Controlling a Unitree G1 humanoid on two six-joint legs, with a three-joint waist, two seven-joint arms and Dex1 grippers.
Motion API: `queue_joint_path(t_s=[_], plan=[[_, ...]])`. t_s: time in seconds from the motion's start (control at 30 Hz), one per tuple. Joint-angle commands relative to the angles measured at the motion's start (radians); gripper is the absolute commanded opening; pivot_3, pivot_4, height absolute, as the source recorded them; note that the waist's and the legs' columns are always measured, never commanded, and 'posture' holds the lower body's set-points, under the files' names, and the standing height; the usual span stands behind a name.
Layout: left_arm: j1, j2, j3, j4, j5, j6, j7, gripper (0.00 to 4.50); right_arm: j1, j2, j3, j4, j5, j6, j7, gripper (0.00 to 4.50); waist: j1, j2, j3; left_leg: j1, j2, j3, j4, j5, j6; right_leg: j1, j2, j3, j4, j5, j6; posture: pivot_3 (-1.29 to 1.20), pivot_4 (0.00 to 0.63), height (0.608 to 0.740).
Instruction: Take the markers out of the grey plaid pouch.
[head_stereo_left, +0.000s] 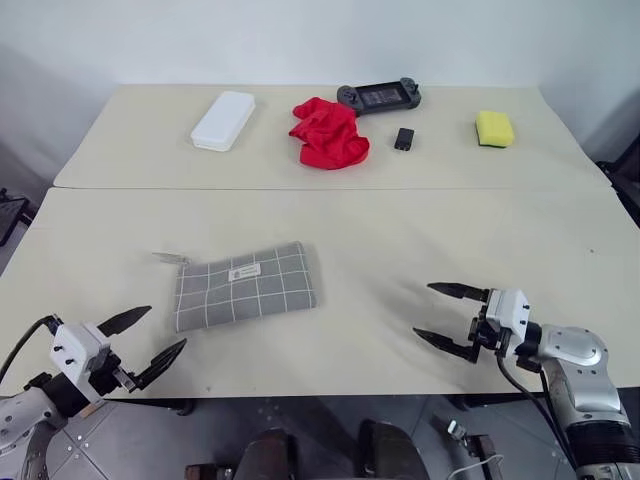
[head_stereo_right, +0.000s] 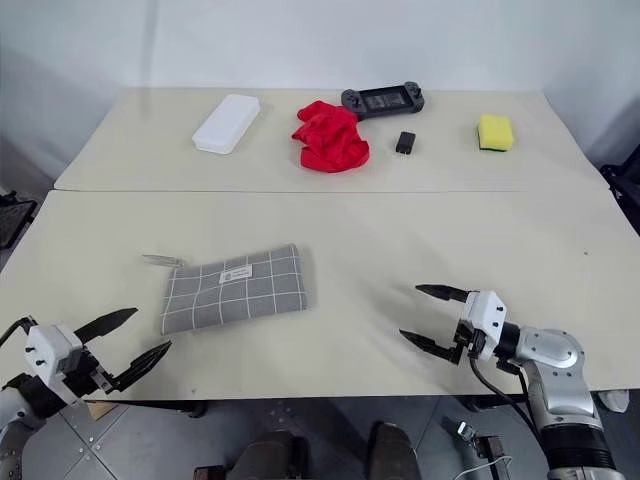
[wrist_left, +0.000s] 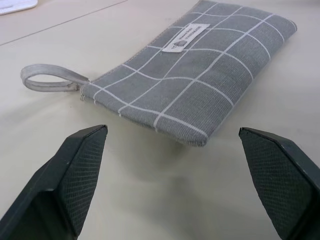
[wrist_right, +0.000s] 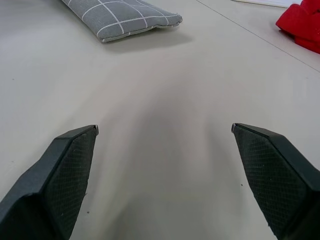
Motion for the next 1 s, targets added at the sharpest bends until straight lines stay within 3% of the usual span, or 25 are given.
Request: queue_joint_path(t_s=[0.03, 0.07, 0.17, 0.23, 0.4, 0.67, 0.87, 1.0], plan=[[0.022, 0.024, 0.002, -0.041, -0.051, 0.069, -0.019, 4.48, -0.017, -0.019, -0.013, 0.008, 0.004, -0.007, 0.004, 4.50, 0.000, 0.000, 0.000, 0.000, 0.000, 0.000, 0.000, 0.000, 0.000, 0.000, 0.000, 0.000, 0.000, 0.000, 0.000, 0.00, 0.150, 0.740], [0.026, 0.023, 0.007, -0.054, -0.074, 0.092, -0.021, 4.48, -0.022, -0.019, -0.011, 0.007, 0.005, -0.002, 0.003, 4.50, 0.000, 0.000, 0.000, 0.000, 0.000, 0.000, 0.000, 0.000, 0.000, 0.000, 0.000, 0.000, 0.000, 0.000, 0.000, 0.00, 0.150, 0.740], [0.080, 0.080, 0.086, -0.083, -0.319, 0.382, -0.056, 4.48, -0.045, -0.021, 0.043, -0.092, 0.038, 0.059, 0.053, 4.50, -0.002, 0.000, 0.000, 0.000, 0.000, 0.000, 0.000, 0.000, 0.000, 0.000, 0.000, 0.000, 0.000, 0.000, 0.000, 0.00, 0.150, 0.740], [0.108, 0.119, 0.148, -0.067, -0.454, 0.543, -0.063, 4.50, -0.063, -0.015, 0.088, -0.177, 0.044, 0.109, 0.063, 4.11, -0.012, 0.001, 0.001, 0.000, 0.003, 0.000, 0.000, -0.001, -0.001, -0.001, 0.001, 0.000, 0.000, 0.000, 0.000, 0.00, 0.150, 0.740], [0.088, 0.222, 0.284, 0.062, -0.741, 0.929, 0.011, 4.50, -0.210, 0.044, 0.219, -0.307, -0.027, 0.291, -0.049, 2.53, -0.022, 0.004, 0.002, 0.000, 0.004, 0.000, 0.001, 0.000, -0.003, -0.002, 0.002, 0.000, 0.002, -0.001, -0.001, 0.00, 0.150, 0.740], [-0.266, 0.292, 0.215, 0.356, -0.764, 1.192, 0.211, 4.50, -0.439, 0.270, 0.429, -0.165, -0.290, 0.389, -0.289, 0.03, -0.023, 0.000, 0.001, -0.004, 0.000, 0.000, 0.001, 0.001, -0.004, -0.012, 0.001, 0.001, 0.012, -0.002, -0.003, 0.00, 0.150, 0.740], [-0.420, 0.316, 0.169, 0.435, -0.733, 1.321, 0.232, 4.50, -0.518, 0.384, 0.485, -0.067, -0.345, 0.408, -0.350, 0.03, -0.034, -0.002, 0.001, -0.007, -0.006, 0.001, 0.001, -0.001, -0.002, -0.018, 0.000, -0.003, 0.021, -0.002, -0.003, 0.00, 0.150, 0.740], [-0.477, 0.350, 0.091, 0.468, -0.698, 1.429, 0.217, 4.50, -0.538, 0.380, 0.562, 0.002, -0.427, 0.394, -0.324, 0.03, -0.053, -0.002, 0.000, -0.006, -0.003, 0.002, 0.000, -0.002, -0.004, -0.018, 0.002, -0.009, 0.021, -0.002, -0.003, 0.00, 0.150, 0.740]])
